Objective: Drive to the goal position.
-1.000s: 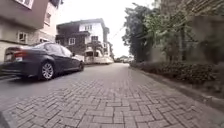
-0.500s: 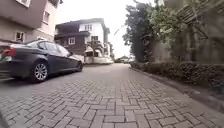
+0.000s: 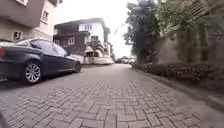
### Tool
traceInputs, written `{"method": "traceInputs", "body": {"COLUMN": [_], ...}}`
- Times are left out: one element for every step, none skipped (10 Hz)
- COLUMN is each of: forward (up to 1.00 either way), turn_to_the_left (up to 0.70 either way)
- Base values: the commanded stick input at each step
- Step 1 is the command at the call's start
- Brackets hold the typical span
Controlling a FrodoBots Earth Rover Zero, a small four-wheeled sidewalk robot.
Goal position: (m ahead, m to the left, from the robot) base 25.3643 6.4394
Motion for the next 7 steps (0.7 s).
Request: {"method": "traceInputs", "body": {"forward": [0.70,0.70,0.70,0.70,0.70,0.70,0.70], "turn_to_the_left": [0.00,0.00,0.00,0.00,0.00,0.00,0.00]}}
